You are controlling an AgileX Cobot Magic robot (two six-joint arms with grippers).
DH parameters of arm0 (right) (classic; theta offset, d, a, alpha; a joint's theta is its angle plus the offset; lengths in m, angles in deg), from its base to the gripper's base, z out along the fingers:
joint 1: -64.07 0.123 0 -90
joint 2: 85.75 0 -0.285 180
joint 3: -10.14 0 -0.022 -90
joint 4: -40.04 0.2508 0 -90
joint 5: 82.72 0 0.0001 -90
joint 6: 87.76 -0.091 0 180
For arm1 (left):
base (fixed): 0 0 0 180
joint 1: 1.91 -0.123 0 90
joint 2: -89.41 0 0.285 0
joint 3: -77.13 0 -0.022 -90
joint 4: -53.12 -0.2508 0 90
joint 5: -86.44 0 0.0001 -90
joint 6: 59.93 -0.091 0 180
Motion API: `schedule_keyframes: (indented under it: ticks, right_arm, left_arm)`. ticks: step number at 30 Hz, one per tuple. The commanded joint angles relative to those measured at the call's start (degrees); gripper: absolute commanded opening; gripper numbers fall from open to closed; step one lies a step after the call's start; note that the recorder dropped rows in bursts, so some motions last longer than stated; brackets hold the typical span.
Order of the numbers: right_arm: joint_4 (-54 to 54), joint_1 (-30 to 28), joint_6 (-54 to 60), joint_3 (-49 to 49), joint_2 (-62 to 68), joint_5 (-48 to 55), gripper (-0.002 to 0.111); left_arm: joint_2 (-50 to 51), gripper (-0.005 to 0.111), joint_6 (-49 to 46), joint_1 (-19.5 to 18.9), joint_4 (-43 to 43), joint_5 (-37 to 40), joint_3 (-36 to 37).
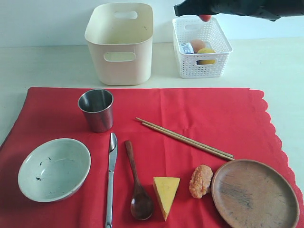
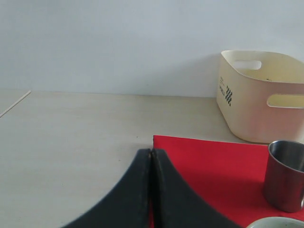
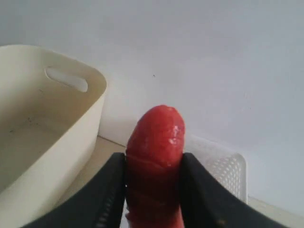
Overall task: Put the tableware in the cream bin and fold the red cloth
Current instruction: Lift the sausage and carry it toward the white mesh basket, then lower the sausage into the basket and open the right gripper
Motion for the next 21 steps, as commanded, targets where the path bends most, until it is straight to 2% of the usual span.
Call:
schedule_keyframes:
  ticks: [1, 9, 21]
  right_arm:
    - [2.18, -2.85, -1.32, 4.10, 3.47, 4.39, 0.000]
    - [3.35, -4.28, -1.32, 10.03, 10.26, 9.82, 0.000]
    - [3.35, -4.28, -1.54, 11.99, 15.36, 6.80, 0.000]
  left_arm:
    - [-0.34, 0.002, -0.01, 0.33, -0.01, 0.15, -0.01]
    - [-0.34, 0.002, -0.01, 0.33, -0.01, 0.15, -0.01]
    - [-0.34, 0.002, -0.01, 0.33, -0.01, 0.15, -0.01]
